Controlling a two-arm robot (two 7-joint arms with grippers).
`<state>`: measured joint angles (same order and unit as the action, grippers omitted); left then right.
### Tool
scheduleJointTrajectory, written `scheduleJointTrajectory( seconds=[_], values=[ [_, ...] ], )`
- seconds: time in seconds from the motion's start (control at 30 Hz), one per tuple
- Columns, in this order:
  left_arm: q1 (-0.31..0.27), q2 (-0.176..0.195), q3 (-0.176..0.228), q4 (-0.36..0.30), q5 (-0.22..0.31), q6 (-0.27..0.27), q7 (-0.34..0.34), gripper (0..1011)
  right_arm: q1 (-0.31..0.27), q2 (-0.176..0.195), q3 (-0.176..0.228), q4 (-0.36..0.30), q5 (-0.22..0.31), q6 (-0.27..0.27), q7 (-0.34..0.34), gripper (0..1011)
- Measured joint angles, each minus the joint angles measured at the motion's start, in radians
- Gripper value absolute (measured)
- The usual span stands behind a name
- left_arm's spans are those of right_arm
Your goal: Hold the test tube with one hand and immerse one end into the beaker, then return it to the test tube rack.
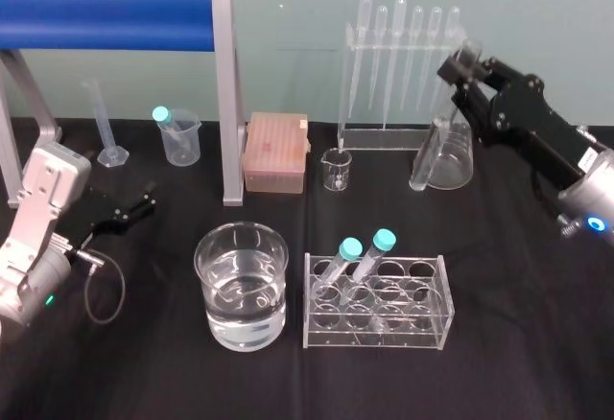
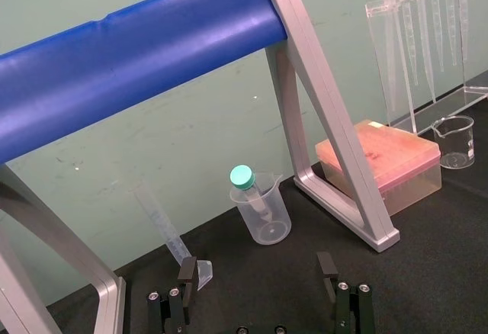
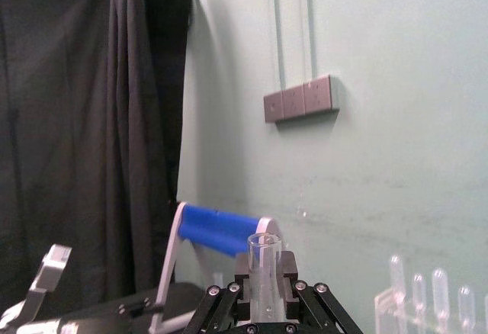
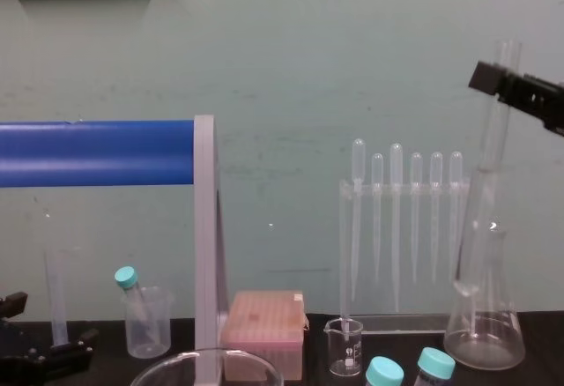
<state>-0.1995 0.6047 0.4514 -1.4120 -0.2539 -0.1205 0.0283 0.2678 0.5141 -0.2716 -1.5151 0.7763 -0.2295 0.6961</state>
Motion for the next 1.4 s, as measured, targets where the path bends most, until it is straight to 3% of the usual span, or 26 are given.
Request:
scheduleJointTrajectory(
  seconds=[0.37, 1.4],
  values=[
    [0.0, 0.0, 0.0, 0.0, 0.0, 0.0, 0.0, 1000, 0.031, -0.035, -0.012, 0.086, -0.005, -0.017, 0.011, 228],
    [0.0, 0.0, 0.0, 0.0, 0.0, 0.0, 0.0, 1000, 0.031, -0.035, -0.014, 0.091, -0.008, -0.013, 0.006, 228]
  ],
)
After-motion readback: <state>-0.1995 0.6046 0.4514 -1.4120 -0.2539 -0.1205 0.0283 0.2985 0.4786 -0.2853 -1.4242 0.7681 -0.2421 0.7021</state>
